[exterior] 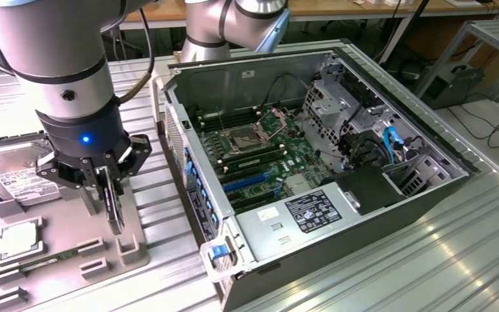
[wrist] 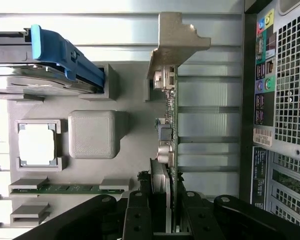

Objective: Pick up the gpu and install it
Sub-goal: 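Pick up the gpu and move the gpu toward the slot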

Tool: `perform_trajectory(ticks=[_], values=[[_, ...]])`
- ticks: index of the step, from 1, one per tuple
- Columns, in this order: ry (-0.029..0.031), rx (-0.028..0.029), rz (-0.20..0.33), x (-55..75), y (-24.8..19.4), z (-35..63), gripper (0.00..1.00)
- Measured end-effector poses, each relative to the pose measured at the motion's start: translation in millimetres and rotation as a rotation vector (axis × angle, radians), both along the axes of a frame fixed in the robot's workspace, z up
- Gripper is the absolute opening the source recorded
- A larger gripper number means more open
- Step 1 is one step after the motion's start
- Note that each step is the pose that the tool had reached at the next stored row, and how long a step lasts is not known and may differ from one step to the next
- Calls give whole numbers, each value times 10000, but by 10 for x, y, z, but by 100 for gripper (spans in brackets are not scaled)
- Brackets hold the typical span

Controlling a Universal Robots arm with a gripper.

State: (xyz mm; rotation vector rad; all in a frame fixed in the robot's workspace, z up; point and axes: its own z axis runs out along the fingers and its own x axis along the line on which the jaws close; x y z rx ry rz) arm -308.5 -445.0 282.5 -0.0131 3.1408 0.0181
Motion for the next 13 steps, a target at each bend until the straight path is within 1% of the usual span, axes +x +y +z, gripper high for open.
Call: perform_trajectory(ticks=[3,4,5,8,9,13], values=[[-16,-2,149,-1,0,3,28],[-45,-3,149,-2,0,5,28],[-92,-4,149,-1,0,6,28],[-260,-4,150,-1,1,34,28],[-293,-4,150,0,1,43,28],[-325,-4,150,-1,1,82,28]])
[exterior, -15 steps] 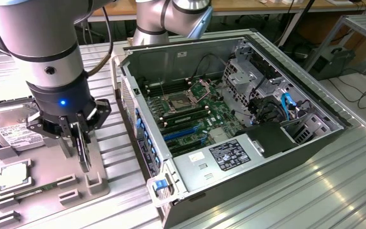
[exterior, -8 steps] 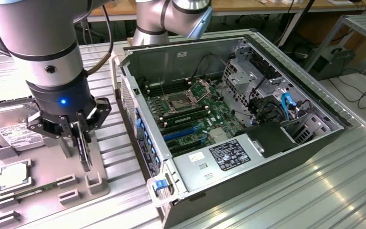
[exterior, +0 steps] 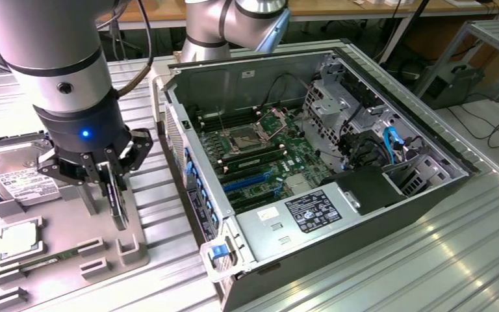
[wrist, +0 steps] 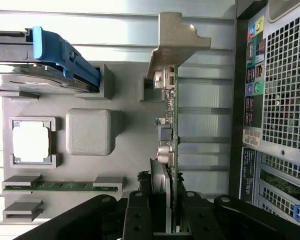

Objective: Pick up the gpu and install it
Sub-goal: 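Pick up the gpu and move the gpu toward the slot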

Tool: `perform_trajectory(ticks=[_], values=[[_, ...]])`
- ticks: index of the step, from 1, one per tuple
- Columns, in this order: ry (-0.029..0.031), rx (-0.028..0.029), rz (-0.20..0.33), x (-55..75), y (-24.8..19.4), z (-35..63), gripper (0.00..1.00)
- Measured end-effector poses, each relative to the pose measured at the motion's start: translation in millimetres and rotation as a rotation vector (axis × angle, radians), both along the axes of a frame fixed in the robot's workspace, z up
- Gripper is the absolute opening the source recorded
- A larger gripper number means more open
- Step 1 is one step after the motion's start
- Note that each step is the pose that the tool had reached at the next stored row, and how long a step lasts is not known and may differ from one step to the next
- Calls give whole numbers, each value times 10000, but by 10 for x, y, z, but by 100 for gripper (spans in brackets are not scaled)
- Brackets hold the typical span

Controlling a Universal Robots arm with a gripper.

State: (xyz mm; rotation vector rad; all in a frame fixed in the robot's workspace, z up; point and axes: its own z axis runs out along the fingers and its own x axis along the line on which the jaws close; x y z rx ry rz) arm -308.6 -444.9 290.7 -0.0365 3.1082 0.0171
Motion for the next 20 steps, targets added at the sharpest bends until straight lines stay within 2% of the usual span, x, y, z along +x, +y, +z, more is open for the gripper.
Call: perform_trajectory(ticks=[5,10,20], values=[[-5,1,-1,0,0,62,28],[-5,0,0,0,1,262,28],[-5,-13,0,0,1,554,28]])
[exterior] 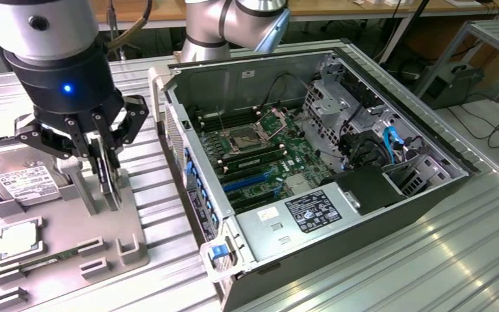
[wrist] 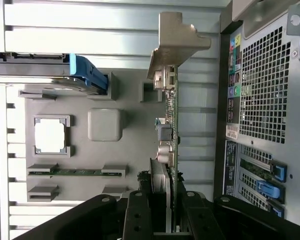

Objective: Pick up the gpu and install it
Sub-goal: 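Pick up the gpu and move the gpu toward the slot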

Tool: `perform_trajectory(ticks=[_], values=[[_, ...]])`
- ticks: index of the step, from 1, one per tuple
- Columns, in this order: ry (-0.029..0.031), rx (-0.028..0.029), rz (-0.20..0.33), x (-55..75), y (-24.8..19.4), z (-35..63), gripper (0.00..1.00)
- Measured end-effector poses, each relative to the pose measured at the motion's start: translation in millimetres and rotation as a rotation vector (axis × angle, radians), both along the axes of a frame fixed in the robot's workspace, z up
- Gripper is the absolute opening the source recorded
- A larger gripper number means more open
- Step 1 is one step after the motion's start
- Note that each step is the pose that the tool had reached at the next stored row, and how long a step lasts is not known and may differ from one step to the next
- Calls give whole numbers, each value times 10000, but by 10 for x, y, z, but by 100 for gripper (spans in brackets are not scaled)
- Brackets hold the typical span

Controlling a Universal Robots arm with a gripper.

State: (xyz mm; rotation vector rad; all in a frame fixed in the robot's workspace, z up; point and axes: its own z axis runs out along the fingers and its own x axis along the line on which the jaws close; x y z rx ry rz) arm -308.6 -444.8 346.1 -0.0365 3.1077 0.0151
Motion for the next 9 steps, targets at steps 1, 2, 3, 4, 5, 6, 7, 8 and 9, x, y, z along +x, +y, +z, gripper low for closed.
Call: perform_trajectory(ticks=[1,2,3,4,5,6,7,8,9], values=[[0,0,0,0,0,62,28],[0,-1,0,0,0,98,28],[0,-1,0,0,0,123,28],[0,-1,0,0,0,149,28],[0,-2,0,0,0,178,28],[0,-3,0,0,0,201,28],[0,-6,0,0,0,223,28],[0,-9,0,0,0,247,28],[0,-12,1,0,0,272,28]])
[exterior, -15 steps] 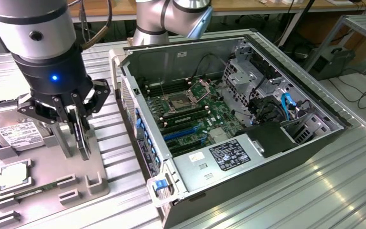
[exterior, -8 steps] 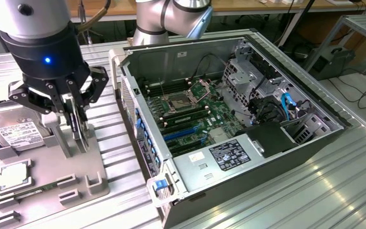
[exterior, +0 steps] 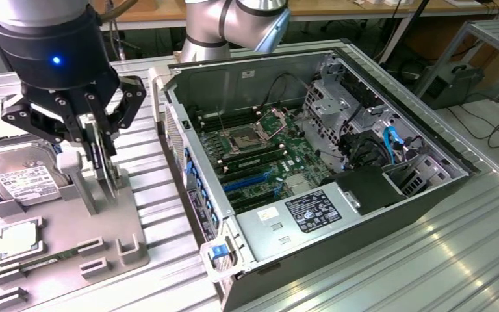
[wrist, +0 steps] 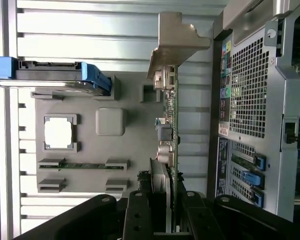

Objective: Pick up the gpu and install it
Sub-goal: 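Pick up the gpu and move the gpu toward the slot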

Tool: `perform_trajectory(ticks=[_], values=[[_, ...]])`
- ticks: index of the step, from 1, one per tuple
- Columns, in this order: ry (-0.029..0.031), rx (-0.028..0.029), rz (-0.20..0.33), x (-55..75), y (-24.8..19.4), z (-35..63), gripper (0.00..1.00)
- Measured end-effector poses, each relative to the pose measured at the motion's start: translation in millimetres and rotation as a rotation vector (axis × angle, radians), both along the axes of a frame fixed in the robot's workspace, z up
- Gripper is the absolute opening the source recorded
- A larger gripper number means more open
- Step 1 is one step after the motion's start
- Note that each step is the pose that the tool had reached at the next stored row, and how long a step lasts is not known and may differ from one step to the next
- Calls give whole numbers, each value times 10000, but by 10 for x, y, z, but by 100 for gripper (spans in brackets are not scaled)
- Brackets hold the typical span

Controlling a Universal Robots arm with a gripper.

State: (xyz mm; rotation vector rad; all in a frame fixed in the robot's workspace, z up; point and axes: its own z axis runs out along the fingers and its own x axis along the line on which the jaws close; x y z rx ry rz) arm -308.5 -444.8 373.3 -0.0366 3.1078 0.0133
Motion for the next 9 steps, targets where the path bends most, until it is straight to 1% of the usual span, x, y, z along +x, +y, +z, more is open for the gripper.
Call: perform_trajectory(ticks=[9], values=[[1,-42,-1,0,0,245,28]])
